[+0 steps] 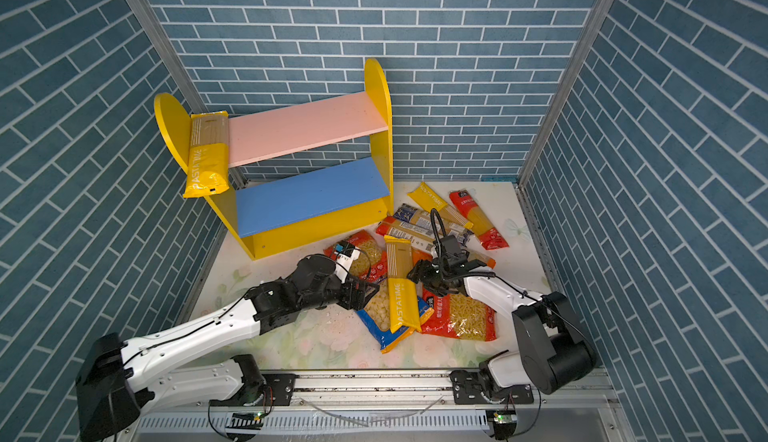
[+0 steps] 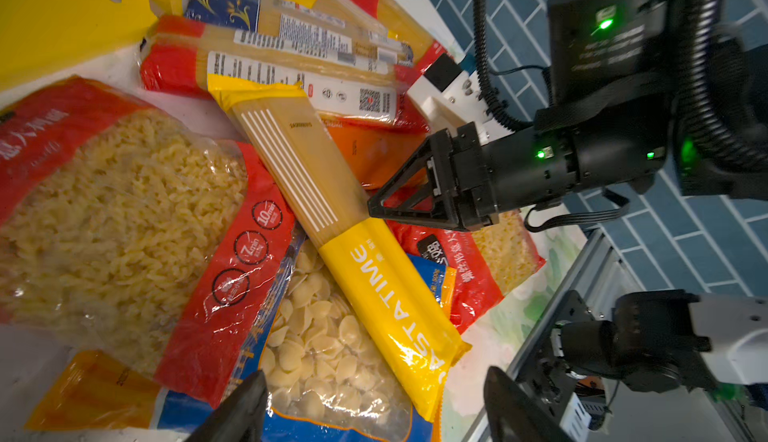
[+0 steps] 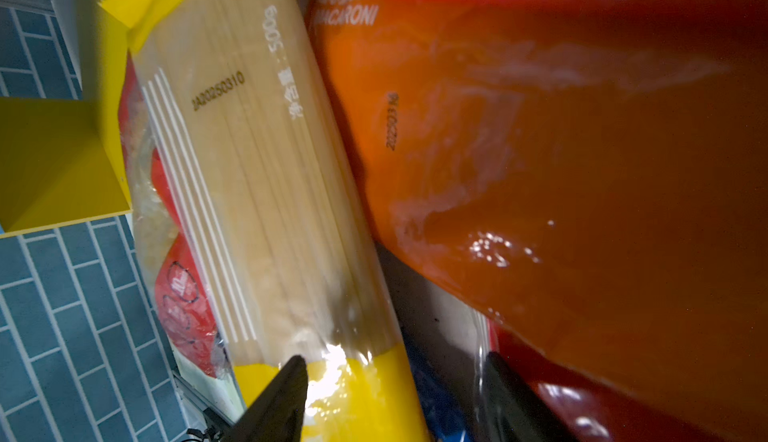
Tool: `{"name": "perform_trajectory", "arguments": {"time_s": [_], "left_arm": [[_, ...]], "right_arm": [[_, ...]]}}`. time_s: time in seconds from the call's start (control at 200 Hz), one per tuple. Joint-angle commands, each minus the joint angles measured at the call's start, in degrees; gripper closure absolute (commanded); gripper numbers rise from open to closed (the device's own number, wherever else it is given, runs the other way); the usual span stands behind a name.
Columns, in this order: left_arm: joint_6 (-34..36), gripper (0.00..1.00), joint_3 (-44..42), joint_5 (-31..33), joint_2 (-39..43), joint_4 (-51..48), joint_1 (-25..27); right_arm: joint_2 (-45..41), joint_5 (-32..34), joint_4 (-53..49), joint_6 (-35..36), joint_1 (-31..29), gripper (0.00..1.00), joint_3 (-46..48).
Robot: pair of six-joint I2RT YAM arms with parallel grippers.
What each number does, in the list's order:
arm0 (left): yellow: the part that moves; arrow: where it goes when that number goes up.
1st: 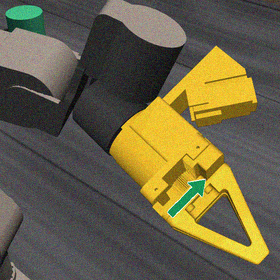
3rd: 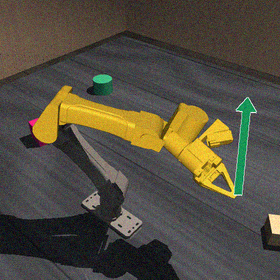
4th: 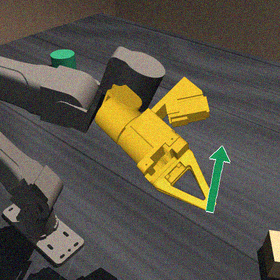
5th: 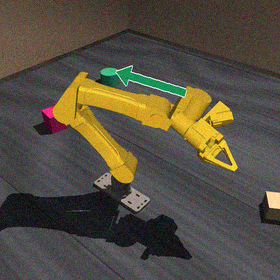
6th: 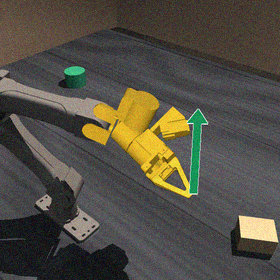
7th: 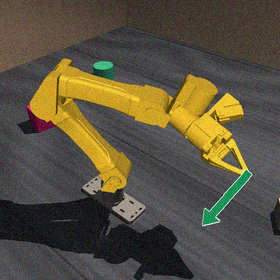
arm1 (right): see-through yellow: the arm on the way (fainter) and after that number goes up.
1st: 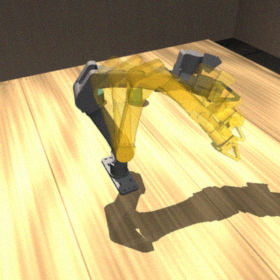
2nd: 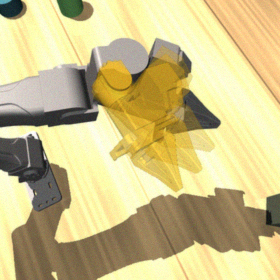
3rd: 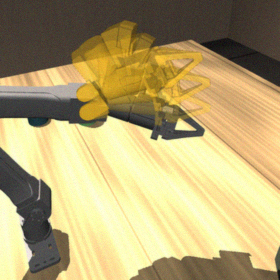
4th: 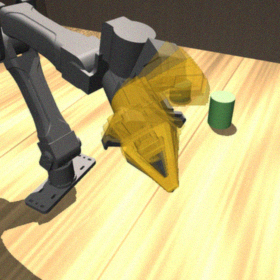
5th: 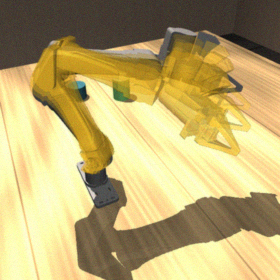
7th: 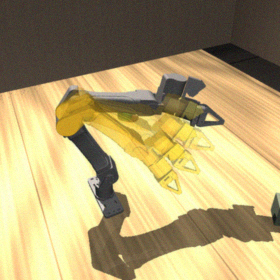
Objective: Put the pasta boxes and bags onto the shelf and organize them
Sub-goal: 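Move both grippers back down toward the remaining yellow spaghetti pack, then close the right gripper on the yellow spaghetti pack while the left grips its top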
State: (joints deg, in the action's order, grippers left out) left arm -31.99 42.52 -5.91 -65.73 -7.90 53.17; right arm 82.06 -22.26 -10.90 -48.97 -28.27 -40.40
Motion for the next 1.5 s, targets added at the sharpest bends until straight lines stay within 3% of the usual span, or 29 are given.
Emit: {"name": "perform_trajectory", "arguments": {"time_s": [0.0, 0.215, 0.41, 0.555, 0.805, 1.11, 1.3, 1.496], "left_arm": [[-0.8, 0.18, -1.8, 4.5, -0.8, 3.4, 0.3], [-2.7, 0.18, -5.7, 5.9, -1.9, 5.4, 0.2], [-3.7, 0.18, -6.6, 5.8, -3.9, 7.0, -0.2], [-4.7, 0.19, -7.4, 5.6, -5.1, 7.7, -0.7], [-9.0, 0.24, -10.6, 3.9, -7.7, 13.0, -1.9], [-9.9, 0.28, -10.0, 3.2, -11.0, 13.4, -1.8], [-11.0, 0.31, -11.3, 2.4, -9.5, 13.9, -1.8], [-10.4, 0.31, -12.1, 4.6, -1.9, 10.1, -1.8]], "right_arm": [[3.4, -2.7, 4.6, 1.3, -2.5, 0.32, 1.6], [3.3, -10.3, 16.0, -4.3, -5.1, 0.37, 3.0], [-0.7, -12.4, 17.9, -5.6, -5.0, 0.40, 1.6], [0.9, -15.7, 27.6, -10.1, -5.0, 0.43, 3.2], [4.1, -14.2, 28.8, -8.2, -5.0, 0.43, 6.2], [5.9, -12.8, 37.7, -9.9, -5.1, 0.46, 8.5], [10.3, -11.1, 50.6, -14.9, -6.1, 0.58, 10.9], [11.6, -10.9, 59.3, -18.3, -7.1, 0.81, 12.9]]}}
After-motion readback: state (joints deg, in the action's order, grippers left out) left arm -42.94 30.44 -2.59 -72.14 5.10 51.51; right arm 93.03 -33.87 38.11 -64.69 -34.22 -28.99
